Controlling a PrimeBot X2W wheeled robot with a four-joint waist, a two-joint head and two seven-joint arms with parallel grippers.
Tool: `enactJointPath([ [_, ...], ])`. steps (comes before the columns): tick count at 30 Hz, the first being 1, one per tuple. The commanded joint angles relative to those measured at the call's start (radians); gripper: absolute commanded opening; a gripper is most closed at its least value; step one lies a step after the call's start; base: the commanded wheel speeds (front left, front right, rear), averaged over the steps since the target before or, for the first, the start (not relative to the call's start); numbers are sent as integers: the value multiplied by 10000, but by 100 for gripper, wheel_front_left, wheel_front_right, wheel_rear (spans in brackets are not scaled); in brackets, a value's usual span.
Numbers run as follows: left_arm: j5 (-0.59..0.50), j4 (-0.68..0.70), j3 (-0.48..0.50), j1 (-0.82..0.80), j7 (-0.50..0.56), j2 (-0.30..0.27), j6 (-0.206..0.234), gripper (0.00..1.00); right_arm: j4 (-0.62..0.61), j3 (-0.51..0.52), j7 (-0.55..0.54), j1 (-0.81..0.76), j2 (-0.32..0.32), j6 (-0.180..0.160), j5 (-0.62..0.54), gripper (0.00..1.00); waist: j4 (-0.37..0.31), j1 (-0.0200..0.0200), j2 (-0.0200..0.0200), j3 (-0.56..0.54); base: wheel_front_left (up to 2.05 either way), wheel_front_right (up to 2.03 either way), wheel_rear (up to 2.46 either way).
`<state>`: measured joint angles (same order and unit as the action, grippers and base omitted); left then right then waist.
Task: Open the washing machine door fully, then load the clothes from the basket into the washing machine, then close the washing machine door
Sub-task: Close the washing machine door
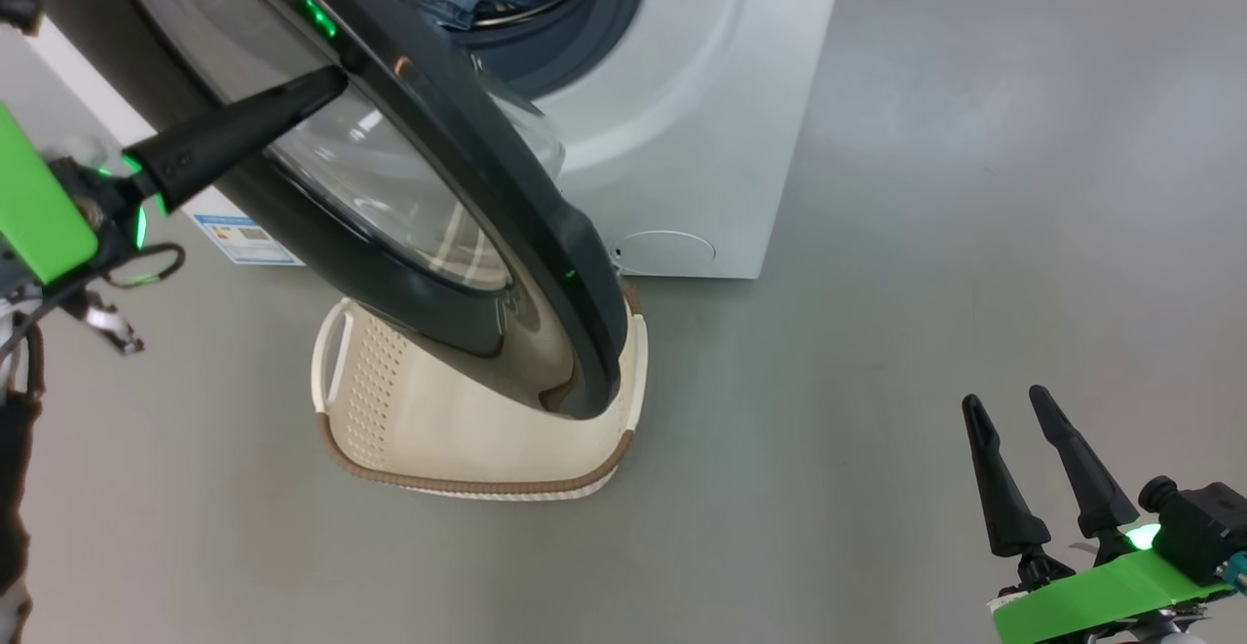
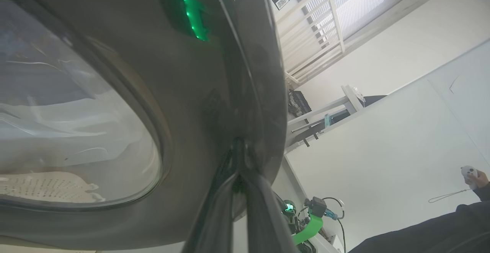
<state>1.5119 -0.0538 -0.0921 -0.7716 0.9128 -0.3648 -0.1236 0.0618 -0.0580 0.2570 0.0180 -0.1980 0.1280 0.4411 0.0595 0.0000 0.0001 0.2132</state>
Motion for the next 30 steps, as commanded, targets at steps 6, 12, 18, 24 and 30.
enactJointPath([
  [6,134,483,585,814,-392,-795,-71,0,-174,-277,48,-60,-198,27,-37,100,372,0,-1,-401,0,0,0],
  [12,150,557,828,1642,-818,-919,-71,0,-171,-318,48,-182,-315,27,2,100,559,0,-1,-594,0,0,0],
  [18,-38,589,1046,2874,-1377,-1087,-71,33,-149,-356,48,-310,-397,27,52,100,546,0,-1,-789,0,0,0],
  [24,-212,675,1339,4197,-2334,-1167,-71,100,-197,-263,48,-529,-485,27,72,100,461,0,-1,-842,0,0,0],
  [30,-573,512,1365,5194,-3540,-1306,-71,100,-236,-128,48,-626,-562,27,52,100,274,0,-1,-758,0,0,0],
])
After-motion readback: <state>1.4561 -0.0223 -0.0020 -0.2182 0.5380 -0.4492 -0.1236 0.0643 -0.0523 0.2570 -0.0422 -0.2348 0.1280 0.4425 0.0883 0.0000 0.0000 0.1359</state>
